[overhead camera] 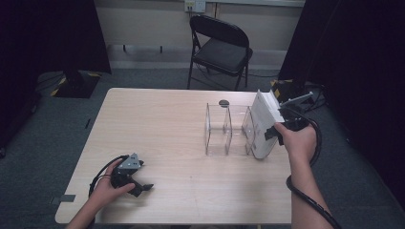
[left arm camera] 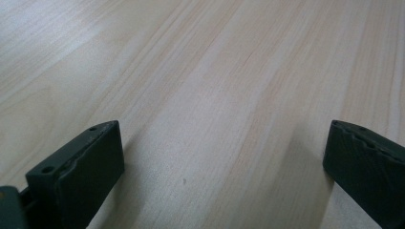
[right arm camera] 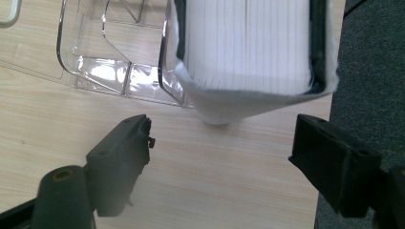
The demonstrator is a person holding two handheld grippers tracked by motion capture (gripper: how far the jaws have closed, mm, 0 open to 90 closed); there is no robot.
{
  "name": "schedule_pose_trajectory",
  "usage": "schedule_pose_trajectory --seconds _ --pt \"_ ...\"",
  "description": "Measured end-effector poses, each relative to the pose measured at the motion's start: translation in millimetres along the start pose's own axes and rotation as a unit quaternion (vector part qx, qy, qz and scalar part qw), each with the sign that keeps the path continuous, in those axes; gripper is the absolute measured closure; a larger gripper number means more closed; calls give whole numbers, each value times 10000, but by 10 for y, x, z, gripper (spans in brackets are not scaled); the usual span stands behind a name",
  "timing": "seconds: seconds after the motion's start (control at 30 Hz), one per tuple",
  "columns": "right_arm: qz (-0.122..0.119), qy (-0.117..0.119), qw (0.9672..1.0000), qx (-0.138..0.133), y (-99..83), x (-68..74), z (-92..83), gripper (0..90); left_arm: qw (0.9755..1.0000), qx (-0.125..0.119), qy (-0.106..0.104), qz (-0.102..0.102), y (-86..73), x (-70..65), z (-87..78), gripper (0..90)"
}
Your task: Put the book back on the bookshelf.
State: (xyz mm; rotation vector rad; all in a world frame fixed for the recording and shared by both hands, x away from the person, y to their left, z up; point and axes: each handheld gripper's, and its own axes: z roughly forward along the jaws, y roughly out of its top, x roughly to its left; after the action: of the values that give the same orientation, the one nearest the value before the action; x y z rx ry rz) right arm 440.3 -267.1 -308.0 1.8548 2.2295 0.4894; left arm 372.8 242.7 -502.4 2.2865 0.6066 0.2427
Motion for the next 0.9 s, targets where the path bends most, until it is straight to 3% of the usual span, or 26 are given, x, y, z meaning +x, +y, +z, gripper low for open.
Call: schedule_pose_trajectory --seconds 0.13,0.43,0.9 --pt "26 4 10000 35 -22 21 -2 175 10000 4 -3 6 0 1 0 0" --pt "-192 39 9997 115 -108 72 5 144 10000 1 0 4 0 1 0 0" --pt "-568 364 9977 -39 -155 242 52 142 10000 -10 -6 1 -1 1 2 0"
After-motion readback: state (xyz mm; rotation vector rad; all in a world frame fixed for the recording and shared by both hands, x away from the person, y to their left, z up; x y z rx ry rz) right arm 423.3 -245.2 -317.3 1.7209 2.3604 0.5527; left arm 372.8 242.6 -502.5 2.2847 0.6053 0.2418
